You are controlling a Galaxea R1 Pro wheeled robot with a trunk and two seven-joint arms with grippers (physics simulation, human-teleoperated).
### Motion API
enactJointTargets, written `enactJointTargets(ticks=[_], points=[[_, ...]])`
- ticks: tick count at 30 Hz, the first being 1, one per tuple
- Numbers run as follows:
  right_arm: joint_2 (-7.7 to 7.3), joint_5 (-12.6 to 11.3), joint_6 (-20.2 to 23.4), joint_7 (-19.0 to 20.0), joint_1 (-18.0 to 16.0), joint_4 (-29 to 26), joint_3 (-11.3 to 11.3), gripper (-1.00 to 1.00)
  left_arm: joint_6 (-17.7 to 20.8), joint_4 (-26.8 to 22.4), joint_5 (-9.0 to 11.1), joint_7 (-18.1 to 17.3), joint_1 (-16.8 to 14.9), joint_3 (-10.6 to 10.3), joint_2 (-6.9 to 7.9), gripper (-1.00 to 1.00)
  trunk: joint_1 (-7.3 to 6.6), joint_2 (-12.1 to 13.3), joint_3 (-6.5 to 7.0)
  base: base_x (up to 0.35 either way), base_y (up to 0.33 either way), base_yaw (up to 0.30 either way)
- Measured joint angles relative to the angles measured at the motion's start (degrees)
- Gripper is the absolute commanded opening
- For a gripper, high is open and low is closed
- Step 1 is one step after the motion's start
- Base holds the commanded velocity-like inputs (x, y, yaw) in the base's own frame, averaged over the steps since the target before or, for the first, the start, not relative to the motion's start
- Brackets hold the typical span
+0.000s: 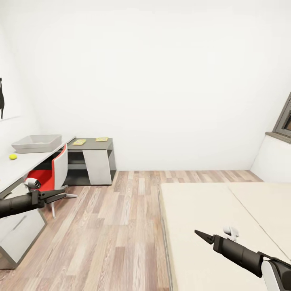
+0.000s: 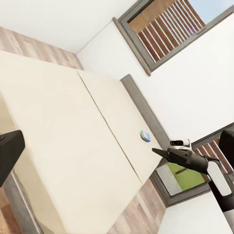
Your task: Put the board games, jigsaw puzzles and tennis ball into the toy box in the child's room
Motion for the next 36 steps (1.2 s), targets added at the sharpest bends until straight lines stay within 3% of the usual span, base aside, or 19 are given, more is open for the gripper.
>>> enactJointTargets(ticks=[17, 28, 36], points=[[0.0, 0.0, -0.1, 0.0, 0.0, 0.0, -0.1, 1.0, 0.0, 0.0, 0.0, 0.0, 0.0, -0.1, 0.0, 1.0, 0.0, 0.0, 0.0, 0.0, -0.273, 0.0], [0.38, -0.1, -0.1, 0.1, 0.0, 0.3, -0.2, 1.0, -0.1, -0.1, -0.2, 0.0, 0.0, -0.6, -3.47, 1.0, 0.01, 0.0, 0.0, 0.0, -0.022, 0.0], [0.99, -0.1, -0.1, 0.1, -0.1, 0.2, -0.2, 1.0, -0.1, -0.1, -0.2, 0.1, 0.0, -1.8, -4.25, 1.0, 0.01, 0.0, 0.0, 0.0, -0.131, 0.0]])
